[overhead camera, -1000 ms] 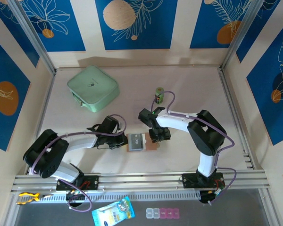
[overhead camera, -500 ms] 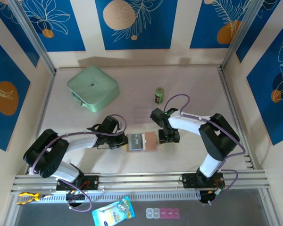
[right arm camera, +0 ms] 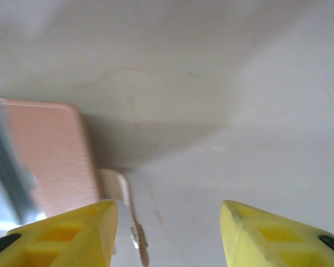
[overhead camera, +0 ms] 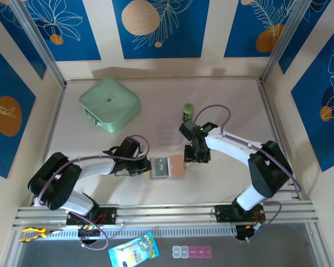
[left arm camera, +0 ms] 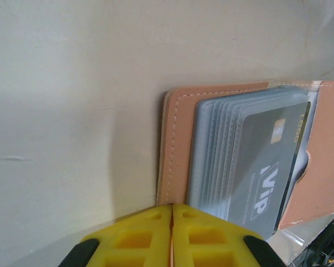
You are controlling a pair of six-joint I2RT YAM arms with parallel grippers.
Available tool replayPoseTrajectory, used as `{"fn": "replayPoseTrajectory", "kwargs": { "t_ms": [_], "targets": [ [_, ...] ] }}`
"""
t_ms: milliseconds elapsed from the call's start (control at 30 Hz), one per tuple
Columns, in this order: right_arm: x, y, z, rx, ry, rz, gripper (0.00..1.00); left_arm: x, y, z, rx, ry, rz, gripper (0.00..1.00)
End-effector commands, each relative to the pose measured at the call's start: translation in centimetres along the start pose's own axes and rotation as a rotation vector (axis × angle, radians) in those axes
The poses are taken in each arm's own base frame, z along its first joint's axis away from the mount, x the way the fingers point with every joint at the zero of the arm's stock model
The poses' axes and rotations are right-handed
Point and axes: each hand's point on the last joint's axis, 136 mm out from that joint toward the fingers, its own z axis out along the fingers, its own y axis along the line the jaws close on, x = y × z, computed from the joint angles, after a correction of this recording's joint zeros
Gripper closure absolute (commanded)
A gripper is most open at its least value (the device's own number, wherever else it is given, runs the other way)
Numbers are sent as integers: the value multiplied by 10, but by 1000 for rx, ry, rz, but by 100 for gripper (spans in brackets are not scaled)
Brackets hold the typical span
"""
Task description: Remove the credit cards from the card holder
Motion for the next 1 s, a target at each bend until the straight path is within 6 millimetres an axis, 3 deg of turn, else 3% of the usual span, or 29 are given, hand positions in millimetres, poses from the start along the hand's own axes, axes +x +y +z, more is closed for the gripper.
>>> {"fn": "replayPoseTrajectory", "kwargs": {
  "t_ms": [0,167,333,467,633,967],
  "targets": [
    [3,21,-19,-65,15,-10,50,8,21,3,-89,23,-14,92],
    [-2,62,-30,-152,5,-68,58,8,21,3,-87,22,-13,92],
    [1,90,-16,-184,45,-111,69,8,21,3,-90,23,-14,92],
    [4,87,5,-120,75,-117,71,9,22,3,-91,26,-15,92],
    [7,71,28,-18,112,-110,67,9,22,3,-91,23,-14,92],
    [19,58,66,89,179,-125,57,9,23,1,-96,18,-16,92]
  ]
}}
